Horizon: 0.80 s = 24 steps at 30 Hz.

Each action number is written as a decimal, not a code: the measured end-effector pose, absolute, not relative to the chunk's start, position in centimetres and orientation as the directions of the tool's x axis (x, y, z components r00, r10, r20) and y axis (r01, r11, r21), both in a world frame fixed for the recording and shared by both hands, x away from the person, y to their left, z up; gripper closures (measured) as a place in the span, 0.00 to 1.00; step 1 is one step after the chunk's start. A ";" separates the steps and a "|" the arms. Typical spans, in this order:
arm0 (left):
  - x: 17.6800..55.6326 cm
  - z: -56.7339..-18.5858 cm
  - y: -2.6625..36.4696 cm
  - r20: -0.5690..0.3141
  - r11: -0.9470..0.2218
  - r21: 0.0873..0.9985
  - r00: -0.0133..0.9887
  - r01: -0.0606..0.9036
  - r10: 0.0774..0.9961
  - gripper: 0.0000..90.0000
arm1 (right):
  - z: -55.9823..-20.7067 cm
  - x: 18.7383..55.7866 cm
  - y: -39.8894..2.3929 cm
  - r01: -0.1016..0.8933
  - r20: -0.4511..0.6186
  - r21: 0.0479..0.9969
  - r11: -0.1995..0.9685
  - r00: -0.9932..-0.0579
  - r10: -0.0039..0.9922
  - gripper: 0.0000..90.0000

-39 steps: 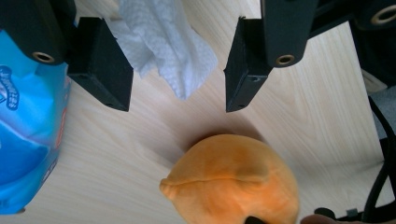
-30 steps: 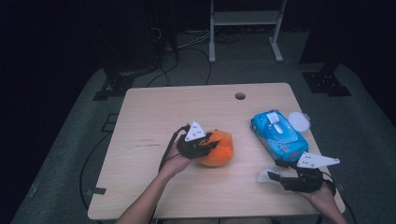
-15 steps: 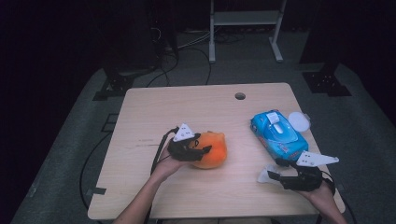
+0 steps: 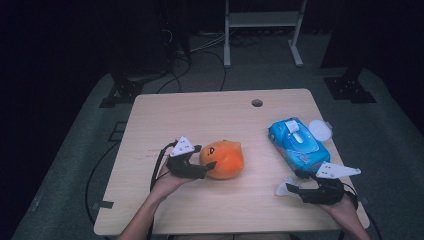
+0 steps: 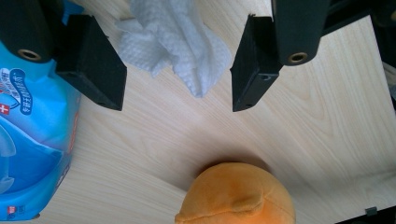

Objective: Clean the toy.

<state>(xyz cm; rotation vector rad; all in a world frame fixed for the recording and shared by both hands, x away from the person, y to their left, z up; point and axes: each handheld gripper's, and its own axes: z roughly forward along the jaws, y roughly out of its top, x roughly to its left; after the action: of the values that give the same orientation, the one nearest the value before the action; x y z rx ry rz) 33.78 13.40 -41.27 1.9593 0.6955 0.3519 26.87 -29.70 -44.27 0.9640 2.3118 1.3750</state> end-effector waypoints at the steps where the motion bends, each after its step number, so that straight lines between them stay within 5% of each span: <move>1: 33.8 -41.3 13.4 -0.049 -0.348 0.881 0.793 0.320 0.607 0.20 | -44.3 26.9 -29.7 0.400 0.091 0.858 0.323 -0.737 0.670 0.38; 24: 31.3 -42.5 17.7 -0.059 -0.315 0.880 0.741 0.355 0.669 0.16 | -44.5 26.9 -29.8 0.409 0.097 0.854 0.322 -0.733 0.673 0.38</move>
<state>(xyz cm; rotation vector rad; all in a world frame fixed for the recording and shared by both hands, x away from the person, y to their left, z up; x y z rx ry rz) 31.32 17.71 -42.55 1.9320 0.7826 0.3902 26.85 -29.82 -44.48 0.9764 2.3152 1.3707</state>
